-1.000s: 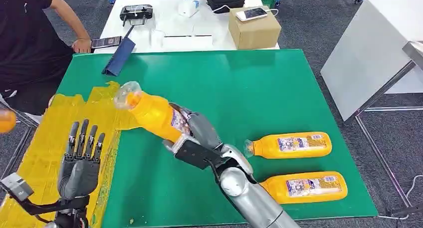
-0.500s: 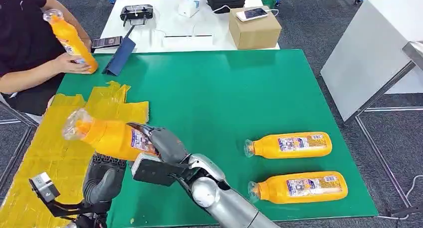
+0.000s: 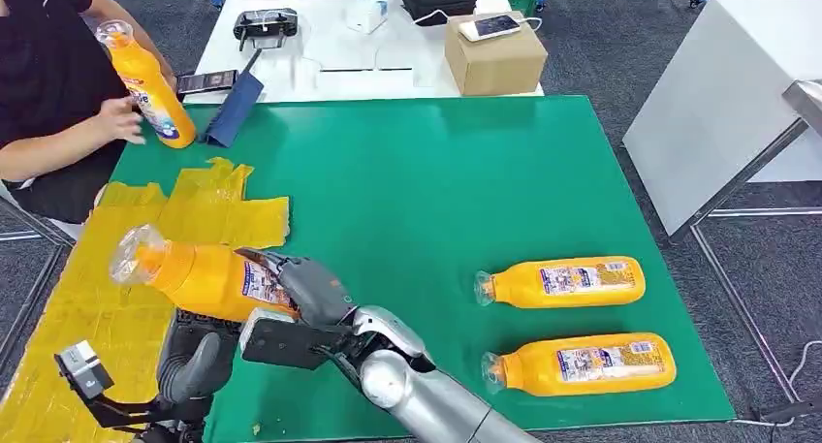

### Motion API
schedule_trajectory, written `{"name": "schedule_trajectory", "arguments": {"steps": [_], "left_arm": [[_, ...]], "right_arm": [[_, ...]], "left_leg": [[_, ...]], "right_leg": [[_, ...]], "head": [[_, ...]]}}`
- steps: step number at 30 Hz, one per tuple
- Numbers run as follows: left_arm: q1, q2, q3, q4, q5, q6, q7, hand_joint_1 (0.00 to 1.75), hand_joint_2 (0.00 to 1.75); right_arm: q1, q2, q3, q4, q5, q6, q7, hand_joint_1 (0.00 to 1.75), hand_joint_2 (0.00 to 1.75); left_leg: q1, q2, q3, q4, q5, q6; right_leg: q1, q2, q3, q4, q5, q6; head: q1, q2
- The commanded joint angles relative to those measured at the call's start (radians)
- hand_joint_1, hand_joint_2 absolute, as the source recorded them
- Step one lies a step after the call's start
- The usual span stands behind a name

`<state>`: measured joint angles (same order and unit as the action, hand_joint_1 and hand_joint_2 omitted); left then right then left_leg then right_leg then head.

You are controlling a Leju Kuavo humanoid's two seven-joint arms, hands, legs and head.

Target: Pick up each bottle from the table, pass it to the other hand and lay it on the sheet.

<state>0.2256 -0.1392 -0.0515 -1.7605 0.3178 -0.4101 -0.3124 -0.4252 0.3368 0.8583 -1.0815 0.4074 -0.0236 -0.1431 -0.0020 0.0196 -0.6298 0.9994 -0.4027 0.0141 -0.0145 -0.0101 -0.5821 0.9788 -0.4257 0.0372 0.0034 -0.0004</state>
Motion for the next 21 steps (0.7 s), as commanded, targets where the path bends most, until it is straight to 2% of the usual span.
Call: {"name": "schedule_trajectory", "arguments": {"steps": [1,6,7,8,12,17,18,19,21], "left_arm": [[-0.054,0.025,-0.035,0.045,-0.216,0.111,-0.048,0.0,1.75],[-0.081,0.011,-0.058,0.036,-0.441,0.205,-0.081,0.0,1.75],[-0.096,0.016,-0.072,0.048,-0.477,0.219,-0.078,0.0,1.75],[-0.102,0.014,-0.074,0.057,-0.479,0.222,-0.077,0.0,1.75],[-0.114,0.008,-0.061,0.079,-0.494,0.249,-0.087,0.0,1.75],[-0.115,0.009,-0.053,0.082,-0.494,0.247,-0.087,0.0,1.75],[-0.116,0.01,-0.049,0.084,-0.494,0.247,-0.087,0.28,1.75],[-0.116,0.003,-0.041,0.087,-0.487,0.247,-0.093,1.75,1.75],[-0.119,0.001,-0.038,0.089,-0.484,0.243,-0.097,1.75,1.75]], "right_arm": [[-0.026,0.004,0.118,0.09,0.004,0.013,0.001,1.75,1.75],[-0.051,0.012,0.223,0.074,-0.008,0.023,0.046,1.75,1.75],[-0.085,0.012,0.256,0.087,-0.032,0.023,0.05,1.75,1.75],[-0.097,0.012,0.271,0.09,-0.043,0.028,0.05,1.75,1.75],[-0.124,0.012,0.366,0.088,-0.079,0.036,0.052,1.75,1.75],[-0.125,0.012,0.392,0.084,-0.083,0.033,0.055,1.75,1.75],[-0.126,0.012,0.402,0.082,-0.083,0.034,0.055,1.75,1.75],[-0.127,0.012,0.409,0.081,-0.085,0.035,0.054,1.75,1.75],[-0.127,0.012,0.41,0.085,-0.088,0.033,0.053,1.75,1.75]], "left_leg": [[0.0,-0.002,0.003,-0.001,0.0,-0.001],[0.001,-0.003,0.002,0.0,-0.001,-0.001],[0.001,-0.001,0.001,0.0,-0.001,-0.001],[0.002,-0.003,0.005,0.002,-0.003,-0.002],[0.0,-0.002,0.002,-0.001,0.0,-0.001],[0.001,-0.005,0.004,-0.001,0.0,-0.001],[0.001,-0.003,0.003,-0.001,0.0,-0.001],[0.001,-0.004,0.004,-0.001,-0.001,-0.002],[0.001,-0.003,0.003,-0.001,0.0,-0.001]], "right_leg": [[0.0,0.0,0.003,-0.001,-0.001,-0.001],[0.0,-0.001,0.003,0.0,-0.001,-0.002],[0.001,0.0,0.001,0.0,-0.001,-0.001],[0.002,0.0,0.006,0.0,-0.003,-0.003],[0.0,-0.001,0.001,0.0,0.0,-0.001],[0.001,-0.003,0.004,-0.001,-0.002,-0.002],[0.0,-0.002,0.003,-0.001,-0.001,-0.001],[0.001,-0.002,0.005,-0.002,-0.002,-0.002],[0.0,-0.001,0.003,-0.001,-0.001,-0.001]], "head": [[0.0,0.0],[0.0,0.0],[0.0,0.0],[0.0,0.0],[0.0,0.0],[0.0,0.0],[0.0,0.0],[0.0,0.0],[0.0,0.0]]}}
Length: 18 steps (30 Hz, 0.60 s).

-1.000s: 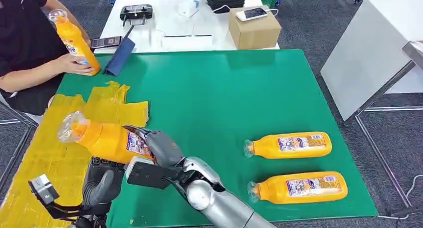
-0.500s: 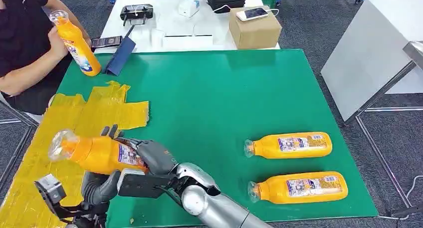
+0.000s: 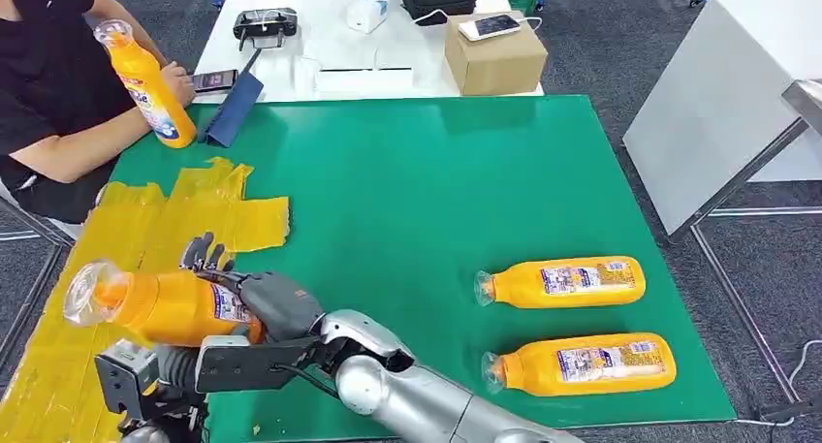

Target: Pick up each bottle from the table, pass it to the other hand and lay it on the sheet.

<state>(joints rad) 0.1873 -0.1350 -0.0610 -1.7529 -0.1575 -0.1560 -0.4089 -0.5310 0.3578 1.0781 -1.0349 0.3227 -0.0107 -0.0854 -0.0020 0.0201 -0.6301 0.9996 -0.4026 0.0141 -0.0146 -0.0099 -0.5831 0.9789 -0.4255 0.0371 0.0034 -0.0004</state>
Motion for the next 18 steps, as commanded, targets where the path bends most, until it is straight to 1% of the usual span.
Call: {"name": "schedule_trajectory", "arguments": {"steps": [1,2,3,4,7,8,9,10,13,14,16,17,18], "left_arm": [[-0.079,-0.006,-0.027,0.08,-0.005,-0.015,-0.005,1.75,1.75],[-0.079,-0.008,-0.028,0.08,-0.004,-0.016,-0.005,1.75,1.75],[-0.079,-0.008,-0.028,0.08,-0.004,-0.016,-0.005,1.75,1.75],[-0.08,-0.008,-0.029,0.08,-0.004,-0.017,-0.006,1.75,1.75],[-0.081,-0.009,-0.029,0.081,-0.003,-0.018,-0.006,1.75,1.75],[-0.082,-0.01,-0.027,0.082,0.001,-0.02,-0.008,1.75,1.75],[-0.082,-0.01,-0.027,0.083,0.001,-0.02,-0.008,1.75,1.75],[-0.083,-0.012,-0.024,0.086,0.012,-0.025,-0.008,1.75,1.75],[-0.082,-0.011,-0.023,0.087,0.016,-0.028,-0.008,1.75,1.75],[-0.082,-0.011,-0.023,0.087,0.016,-0.028,-0.008,1.75,1.75],[-0.082,-0.011,-0.023,0.087,0.016,-0.028,-0.008,1.75,1.75],[-0.082,-0.011,-0.023,0.087,0.016,-0.028,-0.008,1.75,1.75],[-0.082,-0.011,-0.023,0.087,0.016,-0.028,-0.008,1.75,1.75]], "right_arm": [[-0.019,-0.009,0.187,0.044,-0.005,0.018,-0.005,1.75,1.75],[-0.019,-0.009,0.183,0.053,-0.005,0.018,-0.005,1.75,1.75],[-0.019,-0.009,0.183,0.053,-0.005,0.018,-0.005,1.75,1.75],[-0.018,-0.009,0.18,0.059,-0.005,0.017,-0.006,1.75,1.75],[-0.018,-0.009,0.178,0.061,-0.005,0.015,-0.006,1.75,1.75],[-0.018,-0.009,0.177,0.062,-0.005,0.015,-0.007,1.75,1.75],[-0.019,-0.009,0.176,0.063,-0.005,0.015,-0.007,1.75,1.75],[-0.016,-0.009,0.172,0.065,-0.005,0.012,-0.008,1.75,1.75],[-0.013,-0.009,0.17,0.068,-0.002,0.009,-0.01,1.75,1.75],[-0.013,-0.009,0.17,0.068,-0.002,0.009,-0.01,1.75,1.75],[-0.013,-0.009,0.17,0.068,-0.002,0.009,-0.01,1.75,1.75],[-0.013,-0.009,0.17,0.068,-0.002,0.009,-0.01,1.75,1.75],[-0.013,-0.009,0.17,0.068,-0.002,0.009,-0.01,1.75,1.75]], "left_leg": [[0.001,-0.005,0.005,-0.001,-0.001,-0.002],[0.001,-0.005,0.005,-0.001,-0.001,-0.002],[0.0,-0.004,0.002,-0.001,0.0,-0.001],[0.001,-0.005,0.005,-0.001,-0.001,-0.002],[0.001,-0.003,0.002,-0.001,0.0,-0.001],[0.001,-0.005,0.005,-0.001,-0.001,-0.002],[0.001,-0.004,0.003,-0.001,0.0,-0.001],[0.001,-0.006,0.004,-0.001,-0.001,-0.002],[0.0,-0.003,0.002,-0.001,0.0,-0.001],[0.001,-0.005,0.004,-0.001,0.0,-0.001],[0.0,-0.004,0.002,-0.001,0.0,-0.001],[0.002,-0.007,0.006,-0.001,-0.002,-0.002],[0.001,-0.005,0.003,-0.001,0.0,-0.001]], "right_leg": [[0.001,-0.002,0.006,-0.001,-0.002,-0.002],[0.001,-0.003,0.007,-0.002,-0.002,-0.002],[0.0,-0.002,0.003,-0.001,-0.001,-0.001],[0.001,-0.003,0.005,-0.002,-0.002,-0.002],[0.0,-0.002,0.002,-0.001,-0.001,-0.001],[0.001,-0.003,0.006,-0.002,-0.002,-0.002],[0.0,-0.003,0.003,-0.001,-0.001,-0.001],[0.001,-0.004,0.005,-0.002,-0.002,-0.002],[0.0,-0.002,0.002,-0.001,-0.001,-0.001],[0.001,-0.003,0.004,-0.002,-0.001,-0.002],[0.0,-0.003,0.003,-0.001,-0.001,-0.001],[0.001,-0.004,0.008,-0.002,-0.003,-0.003],[0.001,-0.003,0.004,-0.002,-0.001,-0.002]], "head": [[0.0,0.0],[0.0,0.0],[0.0,0.0],[0.0,0.0],[0.0,0.0],[0.0,0.0],[0.0,0.0],[0.0,0.0],[0.0,0.0],[0.0,0.0],[0.0,0.0],[0.0,0.0],[0.0,0.0]]}}
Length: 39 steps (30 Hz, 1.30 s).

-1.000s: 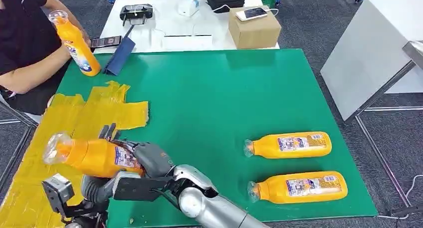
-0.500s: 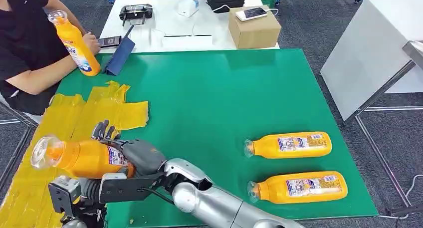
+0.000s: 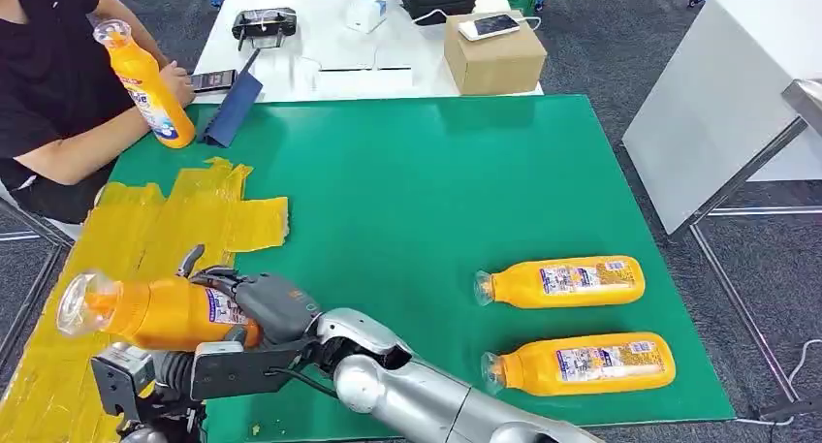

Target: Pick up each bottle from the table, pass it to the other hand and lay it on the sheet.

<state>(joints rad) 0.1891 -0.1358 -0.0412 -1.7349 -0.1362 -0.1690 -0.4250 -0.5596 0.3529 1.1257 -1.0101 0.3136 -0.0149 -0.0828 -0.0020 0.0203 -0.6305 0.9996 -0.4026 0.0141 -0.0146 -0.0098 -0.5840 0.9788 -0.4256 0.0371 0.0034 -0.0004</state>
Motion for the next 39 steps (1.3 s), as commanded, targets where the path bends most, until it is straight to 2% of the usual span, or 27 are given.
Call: {"name": "schedule_trajectory", "arguments": {"steps": [1,4,9,10,11,12,14,15,16,19,20,26,27,39], "left_arm": [[-0.084,-0.01,-0.042,0.069,-0.005,-0.015,0.008,1.75,1.75],[-0.084,-0.01,-0.042,0.069,-0.005,-0.015,0.008,1.75,1.75],[-0.083,-0.009,-0.04,0.067,0.004,-0.022,0.007,1.75,1.75],[-0.083,-0.01,-0.04,0.067,0.006,-0.023,0.007,1.75,1.75],[-0.083,-0.011,-0.038,0.066,0.01,-0.025,0.007,1.75,1.75],[-0.083,-0.011,-0.038,0.063,0.01,-0.028,0.007,1.75,1.75],[-0.079,-0.014,-0.036,0.058,0.013,-0.03,0.006,1.75,1.75],[-0.076,-0.015,-0.034,0.054,0.015,-0.03,0.006,1.75,1.75],[-0.074,-0.017,-0.032,0.051,0.016,-0.03,0.006,1.75,1.75],[-0.066,-0.019,-0.027,0.039,0.015,-0.025,0.006,1.75,1.75],[-0.062,-0.023,-0.02,0.031,0.005,-0.01,0.001,1.75,1.75],[-0.049,-0.036,0.043,-0.012,-0.074,0.057,-0.03,1.75,1.75],[-0.048,-0.036,0.057,-0.012,-0.074,0.057,-0.03,1.75,1.75],[-0.044,-0.052,0.085,-0.012,-0.076,0.041,-0.034,1.75,1.75]], "right_arm": [[0.015,-0.004,0.122,0.043,0.007,0.014,-0.012,1.75,1.75],[0.015,-0.004,0.122,0.043,0.007,0.014,-0.012,1.75,1.75],[0.018,-0.004,0.116,0.047,0.009,0.012,-0.013,1.75,1.75],[0.018,-0.004,0.115,0.048,0.01,0.01,-0.013,1.75,1.75],[0.019,-0.004,0.114,0.048,0.011,0.009,-0.013,1.75,1.75],[0.02,-0.004,0.111,0.049,0.016,0.005,-0.015,1.75,1.75],[0.022,-0.004,0.106,0.051,0.026,-0.002,-0.016,1.75,1.75],[0.025,-0.004,0.102,0.051,0.038,-0.011,-0.015,1.48,1.75],[0.026,-0.004,0.1,0.051,0.052,-0.024,-0.015,0.0,1.75],[0.039,-0.004,0.059,0.036,0.096,-0.05,-0.019,0.0,1.75],[0.051,-0.012,0.02,0.008,0.131,-0.081,-0.027,0.0,0.0],[0.13,-0.083,-0.11,-0.182,0.191,-0.05,-0.017,0.0,0.0],[0.145,-0.09,-0.113,-0.204,0.193,-0.052,-0.016,0.0,1.75],[0.151,-0.088,-0.116,-0.197,0.217,-0.048,-0.012,0.0,1.75]], "left_leg": [[0.001,-0.006,0.005,-0.001,-0.001,-0.002],[0.0,-0.004,0.002,-0.001,0.0,-0.001],[0.002,-0.007,0.006,-0.001,-0.001,-0.002],[0.001,-0.005,0.003,-0.001,0.0,-0.001],[0.002,-0.008,0.007,-0.001,-0.002,-0.002],[0.001,-0.006,0.003,-0.001,0.0,-0.001],[0.001,-0.006,0.004,-0.001,-0.001,-0.002],[0.002,-0.007,0.006,-0.001,-0.002,-0.002],[0.001,-0.005,0.003,-0.001,0.0,-0.001],[0.001,-0.005,0.002,-0.001,0.0,-0.001],[0.001,-0.006,0.003,-0.001,-0.001,-0.001],[0.001,-0.006,0.001,0.0,0.0,-0.001],[0.002,-0.007,0.002,0.0,-0.001,-0.001],[0.001,-0.004,0.002,-0.001,-0.001,-0.001]], "right_leg": [[0.001,-0.004,0.006,-0.002,-0.002,-0.002],[0.0,-0.003,0.003,-0.001,-0.001,-0.001],[0.002,-0.004,0.008,-0.002,-0.002,-0.003],[0.001,-0.004,0.004,-0.002,-0.001,-0.001],[0.002,-0.004,0.009,-0.002,-0.003,-0.003],[0.001,-0.004,0.004,-0.002,-0.001,-0.002],[0.001,-0.004,0.006,-0.002,-0.002,-0.002],[0.001,-0.004,0.008,-0.002,-0.003,-0.002],[0.001,-0.003,0.004,-0.002,-0.001,-0.001],[0.001,-0.003,0.003,-0.001,-0.001,-0.001],[0.001,-0.003,0.005,-0.001,-0.002,-0.002],[0.001,-0.004,0.003,-0.001,-0.001,-0.001],[0.002,-0.004,0.005,-0.001,-0.002,-0.001],[0.001,-0.002,0.003,-0.001,-0.001,-0.002]], "head": [[0.0,0.0],[0.0,0.0],[0.0,0.0],[0.0,0.0],[0.0,0.0],[0.0,0.0],[0.0,0.0],[0.0,0.0],[0.0,0.0],[0.0,0.0],[0.0,0.0],[0.0,0.0],[0.0,0.0],[0.0,0.0]]}}
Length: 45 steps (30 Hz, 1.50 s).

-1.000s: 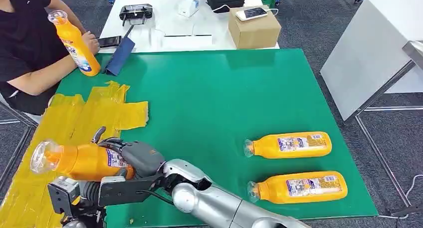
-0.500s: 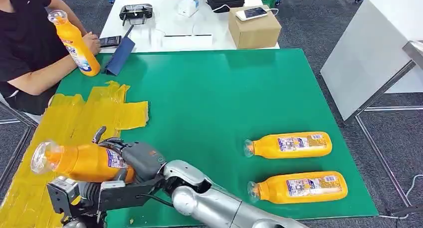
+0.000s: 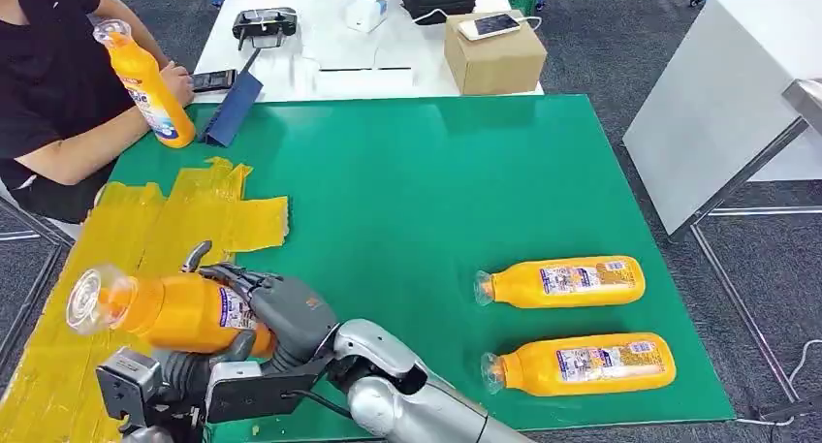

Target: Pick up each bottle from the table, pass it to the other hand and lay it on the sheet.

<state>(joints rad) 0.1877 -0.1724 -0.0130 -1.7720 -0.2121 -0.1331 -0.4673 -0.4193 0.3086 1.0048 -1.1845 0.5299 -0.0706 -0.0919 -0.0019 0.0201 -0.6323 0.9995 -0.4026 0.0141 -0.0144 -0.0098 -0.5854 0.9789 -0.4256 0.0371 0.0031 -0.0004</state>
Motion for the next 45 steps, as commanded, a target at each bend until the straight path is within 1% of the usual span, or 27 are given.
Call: {"name": "schedule_trajectory", "arguments": {"steps": [1,4,5,8,12,13,16,19,20,23,25,26,27,28,30,31,33,35,36,37,38,39,40,41,42,44,45], "left_arm": [[-0.043,-0.016,0.056,0.025,0.0,0.005,0.008,1.75,1.75],[-0.043,-0.016,0.056,0.025,0.0,0.005,0.008,1.75,1.75],[-0.043,-0.016,0.056,0.025,0.0,0.005,0.008,1.75,1.75],[-0.043,-0.016,0.056,0.025,0.0,0.005,0.008,1.75,1.75],[-0.043,-0.016,0.056,0.025,0.0,0.005,0.008,1.75,1.75],[-0.043,-0.016,0.056,0.025,0.0,0.005,0.008,1.75,1.75],[-0.044,-0.016,0.055,0.024,-0.012,0.011,0.006,1.75,1.75],[-0.047,-0.014,0.065,0.023,-0.027,0.026,0.007,1.75,1.75],[-0.049,-0.014,0.075,0.024,-0.029,0.03,0.007,1.75,1.75],[-0.051,-0.014,0.09,0.025,-0.032,0.031,0.005,1.75,1.75],[-0.048,-0.019,0.092,0.021,-0.041,0.036,0.001,1.75,1.75],[-0.046,-0.019,0.093,0.018,-0.047,0.039,-0.001,1.75,1.75],[-0.042,-0.023,0.095,0.012,-0.054,0.048,-0.004,1.75,1.75],[-0.036,-0.024,0.098,0.005,-0.056,0.05,-0.005,1.75,1.75],[-0.031,-0.025,0.102,-0.006,-0.067,0.058,-0.009,1.75,1.75],[-0.031,-0.025,0.102,-0.009,-0.082,0.068,-0.013,1.75,1.75],[-0.033,-0.021,0.091,-0.017,-0.223,0.168,-0.036,1.75,1.75],[-0.042,-0.027,0.081,-0.019,-0.276,0.203,-0.032,1.75,1.75],[-0.046,-0.023,0.075,-0.015,-0.387,0.269,-0.017,1.75,1.75],[-0.057,-0.016,0.07,0.001,-0.563,0.376,0.012,1.75,1.75],[-0.07,-0.017,0.059,0.029,-0.715,0.471,0.054,1.75,1.75],[-0.084,-0.015,0.057,0.07,-0.875,0.542,0.118,1.75,1.75],[-0.098,-0.001,0.05,0.116,-0.969,0.571,0.171,1.75,1.75],[-0.119,0.019,0.058,0.186,-1.097,0.621,0.252,1.75,1.75],[-0.135,0.035,0.072,0.242,-1.166,0.631,0.303,1.75,1.75],[-0.176,0.078,0.1,0.365,-1.279,0.647,0.38,1.75,1.75],[-0.205,0.106,0.119,0.451,-1.298,0.639,0.404,1.75,1.75]], "right_arm": [[0.011,-0.044,0.005,-0.023,0.0,0.007,-0.003,0.0,1.75],[0.011,-0.044,0.005,-0.023,0.0,0.007,-0.003,0.0,1.75],[0.011,-0.044,0.005,-0.023,0.0,0.007,-0.003,0.0,1.75],[0.011,-0.044,0.005,-0.023,0.0,0.007,-0.003,0.0,1.75],[0.011,-0.044,0.005,-0.023,0.0,0.007,-0.003,0.0,1.75],[0.011,-0.044,0.005,-0.023,0.0,0.007,-0.003,0.0,1.75],[0.014,-0.045,0.001,-0.027,0.006,0.004,-0.004,0.0,1.75],[0.017,-0.051,-0.008,-0.04,0.011,0.0,-0.004,0.0,1.75],[0.019,-0.054,-0.012,-0.048,0.011,-0.001,-0.004,0.0,0.0],[0.019,-0.058,-0.02,-0.055,0.013,-0.001,-0.004,0.0,0.0],[0.024,-0.063,-0.029,-0.062,0.019,-0.005,-0.002,0.0,0.0],[0.026,-0.066,-0.032,-0.066,0.02,-0.007,-0.002,0.0,0.0],[0.039,-0.078,-0.048,-0.088,0.024,-0.027,-0.003,0.0,0.0],[0.047,-0.092,-0.059,-0.108,0.024,-0.024,0.0,0.0,0.0],[0.059,-0.107,-0.071,-0.128,0.03,-0.018,-0.005,0.0,0.0],[0.064,-0.109,-0.074,-0.132,0.032,-0.017,-0.006,0.0,0.0],[0.073,-0.113,-0.078,-0.141,0.04,-0.015,-0.009,0.0,0.0],[0.077,-0.115,-0.078,-0.142,0.044,-0.015,-0.01,0.0,0.0],[0.078,-0.115,-0.08,-0.141,0.048,-0.016,-0.011,0.0,0.0],[0.079,-0.115,-0.081,-0.141,0.05,-0.015,-0.012,0.0,0.0],[0.077,-0.118,-0.079,-0.141,0.05,-0.014,-0.01,0.0,0.0],[0.075,-0.12,-0.079,-0.139,0.051,-0.013,-0.017,0.0,0.0],[0.073,-0.122,-0.077,-0.139,0.05,-0.011,-0.021,0.0,0.0],[0.068,-0.126,-0.073,-0.141,0.044,-0.008,-0.028,0.0,0.0],[0.062,-0.128,-0.07,-0.141,0.038,-0.004,-0.033,0.0,0.0],[0.049,-0.133,-0.064,-0.143,0.019,0.007,-0.042,0.0,0.0],[0.042,-0.137,-0.061,-0.147,0.009,0.011,-0.046,0.0,0.0]], "left_leg": [[0.001,-0.003,0.003,-0.001,-0.001,-0.001],[0.001,-0.003,0.004,0.0,-0.001,-0.001],[0.002,-0.005,0.005,0.0,-0.002,-0.002],[0.001,-0.003,0.002,0.0,0.0,-0.001],[0.001,-0.003,0.001,0.0,0.0,-0.001],[0.001,-0.004,0.004,0.0,-0.001,-0.001],[0.001,-0.003,0.002,-0.001,0.0,-0.001],[0.001,-0.004,0.004,0.0,-0.001,-0.001],[0.002,-0.005,0.006,0.0,-0.002,-0.002],[0.0,-0.003,0.002,-0.001,0.0,-0.001],[0.001,-0.004,0.005,0.0,-0.002,-0.002],[0.001,-0.004,0.003,0.0,-0.001,-0.001],[0.001,-0.004,0.004,0.0,-0.002,-0.001],[0.001,-0.004,0.003,0.0,-0.001,-0.001],[0.002,-0.006,0.006,0.0,-0.002,-0.002],[0.001,-0.004,0.003,0.0,-0.001,-0.001],[0.001,-0.003,0.001,0.0,0.0,-0.001],[0.002,-0.005,0.006,0.001,-0.003,-0.002],[0.002,-0.005,0.004,0.001,-0.002,-0.001],[0.001,-0.004,0.002,0.0,0.0,-0.001],[0.001,-0.005,0.004,0.0,-0.001,-0.001],[0.001,-0.005,0.002,-0.001,0.0,-0.001],[0.001,-0.006,0.003,0.0,-0.001,-0.001],[0.001,-0.007,0.005,-0.001,-0.001,-0.002],[0.0,-0.006,0.004,-0.002,0.001,-0.001],[0.0,-0.005,0.004,-0.003,0.001,-0.001],[0.0,-0.005,0.007,-0.004,0.001,-0.002]], "right_leg": [[0.0,-0.002,0.004,-0.001,-0.001,-0.001],[0.001,-0.001,0.005,-0.001,-0.001,-0.001],[0.001,-0.003,0.007,-0.001,-0.002,-0.002],[0.0,-0.001,0.003,-0.001,-0.001,-0.001],[0.0,-0.001,0.002,-0.001,0.0,-0.001],[0.001,-0.002,0.005,-0.001,-0.001,-0.002],[0.0,-0.002,0.003,-0.001,-0.001,-0.001],[0.001,-0.002,0.006,-0.001,-0.002,-0.002],[0.001,-0.002,0.007,-0.001,-0.002,-0.002],[0.0,-0.002,0.003,-0.001,-0.001,-0.001],[0.001,-0.001,0.006,-0.001,-0.002,-0.002],[0.0,-0.002,0.005,-0.001,-0.001,-0.001],[0.001,-0.001,0.006,-0.001,-0.002,-0.002],[0.001,-0.002,0.004,-0.001,-0.001,-0.001],[0.002,-0.003,0.008,-0.002,-0.002,-0.002],[0.001,-0.002,0.005,-0.001,-0.001,-0.001],[0.0,-0.002,0.003,-0.001,0.0,-0.001],[0.001,-0.002,0.008,-0.001,-0.003,-0.002],[0.001,-0.002,0.007,-0.001,-0.002,-0.002],[0.0,-0.002,0.004,-0.001,-0.001,-0.001],[0.001,-0.003,0.006,-0.001,-0.002,-0.002],[0.0,-0.003,0.004,-0.001,-0.001,-0.001],[0.0,-0.003,0.005,-0.001,-0.001,-0.001],[0.001,-0.004,0.007,-0.002,-0.002,-0.002],[0.0,-0.004,0.005,-0.002,-0.001,-0.001],[-0.001,-0.003,0.005,-0.002,0.0,-0.001],[0.0,-0.003,0.008,-0.003,0.0,-0.002]], "head": [[0.0,0.0],[0.0,0.0],[0.0,0.0],[0.0,0.0],[0.001,0.0],[0.0,0.0],[0.0,0.0],[0.0,0.0],[0.0,0.0],[0.0,0.0],[0.0,0.0],[0.0,0.0],[0.0,0.0],[0.0,0.0],[0.0,0.0],[0.0,0.0],[0.0,0.0],[0.0,0.0],[0.0,0.0],[0.0,0.0],[0.0,0.0],[0.0,0.0],[0.0,0.0],[0.0,0.0],[0.0,0.0],[0.0,0.0],[0.0,0.0]]}}
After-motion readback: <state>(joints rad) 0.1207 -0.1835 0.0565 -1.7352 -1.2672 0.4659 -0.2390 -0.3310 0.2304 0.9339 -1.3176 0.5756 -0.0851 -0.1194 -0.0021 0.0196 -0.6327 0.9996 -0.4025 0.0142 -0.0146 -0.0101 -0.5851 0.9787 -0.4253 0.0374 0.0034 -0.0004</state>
